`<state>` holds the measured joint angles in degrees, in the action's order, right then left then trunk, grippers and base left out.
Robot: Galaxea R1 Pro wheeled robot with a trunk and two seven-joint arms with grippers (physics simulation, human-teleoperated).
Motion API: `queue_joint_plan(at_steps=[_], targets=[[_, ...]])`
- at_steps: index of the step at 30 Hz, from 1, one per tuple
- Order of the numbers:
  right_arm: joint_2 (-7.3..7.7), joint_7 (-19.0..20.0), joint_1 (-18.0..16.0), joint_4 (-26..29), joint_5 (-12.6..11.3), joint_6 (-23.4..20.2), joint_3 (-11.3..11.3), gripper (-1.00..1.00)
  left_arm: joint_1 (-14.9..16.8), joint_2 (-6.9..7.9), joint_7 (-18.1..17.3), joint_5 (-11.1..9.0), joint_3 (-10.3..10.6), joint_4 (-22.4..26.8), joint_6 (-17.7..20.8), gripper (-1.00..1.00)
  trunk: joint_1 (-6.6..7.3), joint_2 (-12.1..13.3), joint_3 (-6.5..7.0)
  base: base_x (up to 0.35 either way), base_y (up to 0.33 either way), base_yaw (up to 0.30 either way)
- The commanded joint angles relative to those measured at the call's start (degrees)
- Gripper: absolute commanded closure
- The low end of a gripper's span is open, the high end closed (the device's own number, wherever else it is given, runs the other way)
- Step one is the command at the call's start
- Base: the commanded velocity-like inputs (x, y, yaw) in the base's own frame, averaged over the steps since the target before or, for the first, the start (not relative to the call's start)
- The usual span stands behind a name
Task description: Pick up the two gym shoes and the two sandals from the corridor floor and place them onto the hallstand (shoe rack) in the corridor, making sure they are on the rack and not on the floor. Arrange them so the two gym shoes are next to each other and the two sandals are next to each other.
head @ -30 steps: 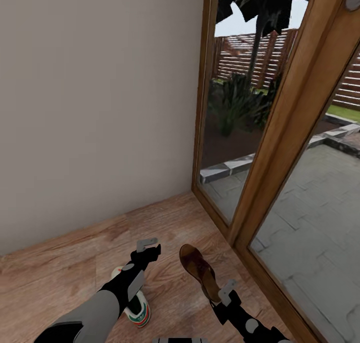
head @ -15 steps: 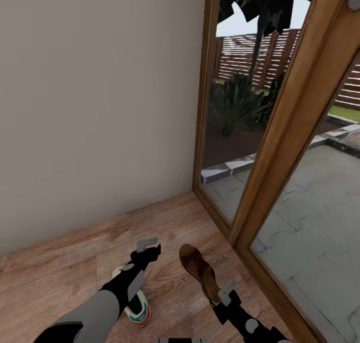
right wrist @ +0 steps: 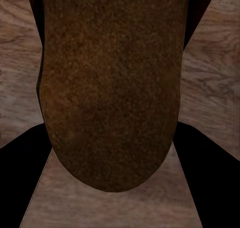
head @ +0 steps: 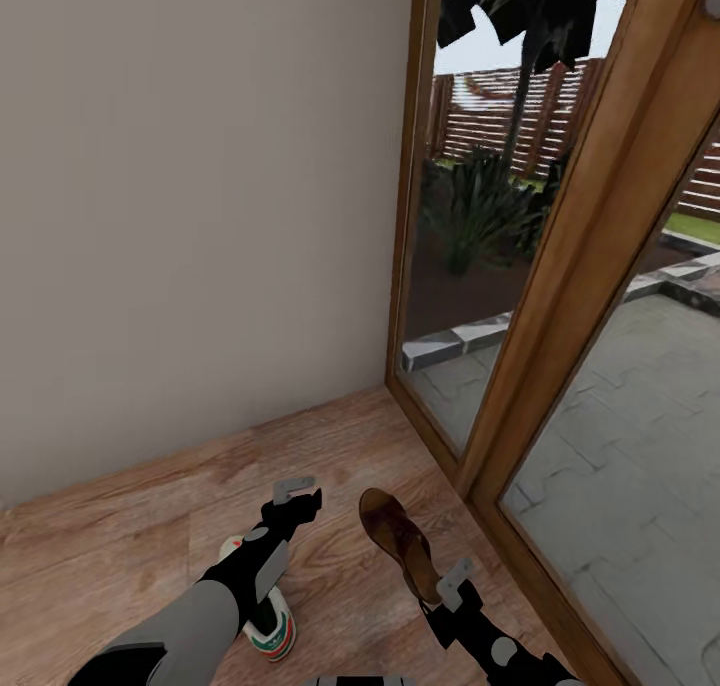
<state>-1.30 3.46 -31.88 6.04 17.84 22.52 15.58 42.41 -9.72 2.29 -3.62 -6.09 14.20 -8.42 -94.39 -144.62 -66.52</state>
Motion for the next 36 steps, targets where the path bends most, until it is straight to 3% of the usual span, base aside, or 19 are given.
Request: queue_joint_plan(at_steps=[1,16,26,36], targets=[[0.0,0.1,0.0,0.0,0.1,0.2,0.0,1.0,0.0,-0.04,0.0,-0.4,-0.2,-0.1,-0.2,-1.0,0.01,0.0,-0.01,0.015,-0.02,0.227],[-0.01,0.1,0.0,0.0,0.1,0.2,0.0,1.0,0.0,-0.07,0.0,-0.4,-0.2,-0.1,-0.2,-1.0,0.01,0.0,0.61,0.005,-0.013,0.26],[0.02,0.1,0.0,0.0,0.1,0.2,0.0,1.0,0.0,-0.12,0.0,-0.4,-0.1,-0.1,-0.2,-1.0,0.01,0.0,0.71,0.066,-0.235,0.061],[-0.01,0.1,0.0,0.0,0.1,0.2,0.0,1.0,0.0,-0.12,0.0,-0.4,-0.1,-0.1,-0.2,-1.0,0.01,0.0,0.9,0.009,-0.034,0.176]])
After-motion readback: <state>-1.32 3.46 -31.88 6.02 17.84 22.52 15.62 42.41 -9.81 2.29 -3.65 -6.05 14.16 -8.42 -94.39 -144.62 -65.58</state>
